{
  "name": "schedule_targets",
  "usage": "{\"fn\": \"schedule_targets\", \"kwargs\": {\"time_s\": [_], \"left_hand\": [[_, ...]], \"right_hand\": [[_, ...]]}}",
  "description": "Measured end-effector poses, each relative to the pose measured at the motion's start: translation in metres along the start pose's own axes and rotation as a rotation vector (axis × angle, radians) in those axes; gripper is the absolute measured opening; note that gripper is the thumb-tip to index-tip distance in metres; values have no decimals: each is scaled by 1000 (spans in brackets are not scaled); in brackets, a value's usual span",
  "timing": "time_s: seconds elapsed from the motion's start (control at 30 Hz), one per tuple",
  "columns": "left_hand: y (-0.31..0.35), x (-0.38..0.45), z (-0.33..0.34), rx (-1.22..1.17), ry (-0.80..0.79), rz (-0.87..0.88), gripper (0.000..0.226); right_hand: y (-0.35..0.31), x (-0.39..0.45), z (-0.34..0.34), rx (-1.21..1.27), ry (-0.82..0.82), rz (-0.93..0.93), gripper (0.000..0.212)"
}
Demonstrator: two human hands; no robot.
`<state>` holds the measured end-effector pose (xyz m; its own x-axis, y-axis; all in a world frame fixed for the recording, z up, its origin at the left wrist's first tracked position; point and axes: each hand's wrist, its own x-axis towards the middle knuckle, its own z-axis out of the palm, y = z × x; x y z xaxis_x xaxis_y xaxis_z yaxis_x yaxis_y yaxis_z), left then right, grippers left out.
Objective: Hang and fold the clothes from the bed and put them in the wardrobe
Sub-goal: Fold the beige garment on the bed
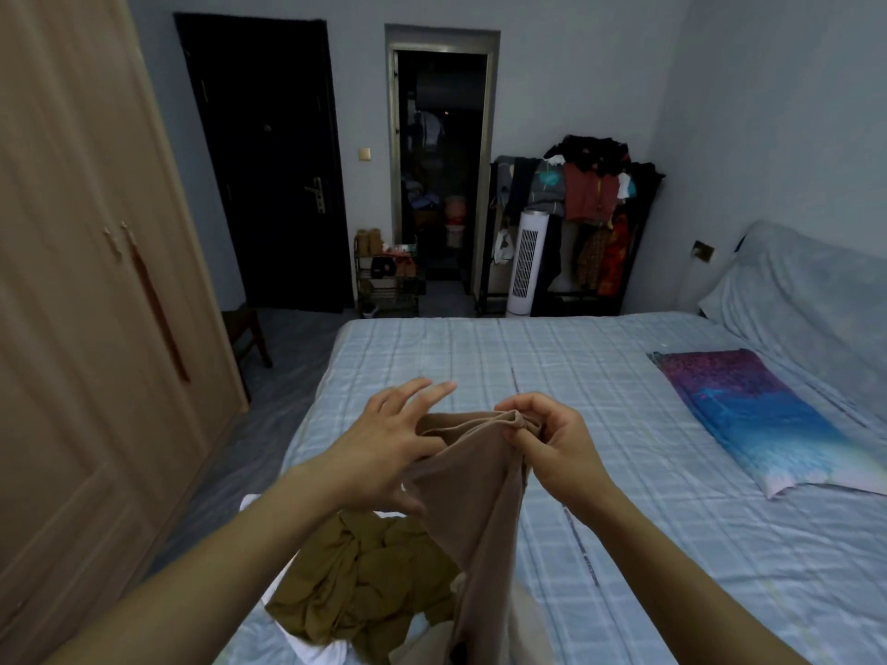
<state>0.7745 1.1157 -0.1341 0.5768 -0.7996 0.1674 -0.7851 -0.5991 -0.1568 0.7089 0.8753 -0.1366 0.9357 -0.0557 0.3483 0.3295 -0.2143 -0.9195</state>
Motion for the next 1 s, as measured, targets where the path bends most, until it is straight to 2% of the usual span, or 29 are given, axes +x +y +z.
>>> {"fn": "schedule_targets", "kwargs": {"time_s": [0.1, 0.27, 0.37, 0.47, 0.6, 0.77, 0.87, 1.0], "left_hand": [[-3, 7, -1, 85, -44, 49, 64], [-5, 10, 7, 99, -162, 22, 59], [-6, 8, 7, 117, -178, 9, 55], [-8, 7, 3, 105, -97, 17, 45], [-2, 9, -4, -78, 66, 107, 40], [8, 11, -2, -23, 160, 214, 38], [8, 10, -2, 19, 102, 285, 31], [9, 14, 2, 113, -60, 331, 46]], "right_hand": [[0, 0, -7, 22, -10, -3, 19], [6, 1, -20, 26, 14, -13, 20], [9, 1, -27, 2, 24, -11, 20], [13, 2, -32, 3, 32, -10, 19], [14, 5, -34, 14, 31, -18, 19], [14, 5, -41, 26, 30, -20, 23], [15, 5, -48, 26, 52, -19, 24], [18, 6, -52, 38, 71, -13, 24]]}}
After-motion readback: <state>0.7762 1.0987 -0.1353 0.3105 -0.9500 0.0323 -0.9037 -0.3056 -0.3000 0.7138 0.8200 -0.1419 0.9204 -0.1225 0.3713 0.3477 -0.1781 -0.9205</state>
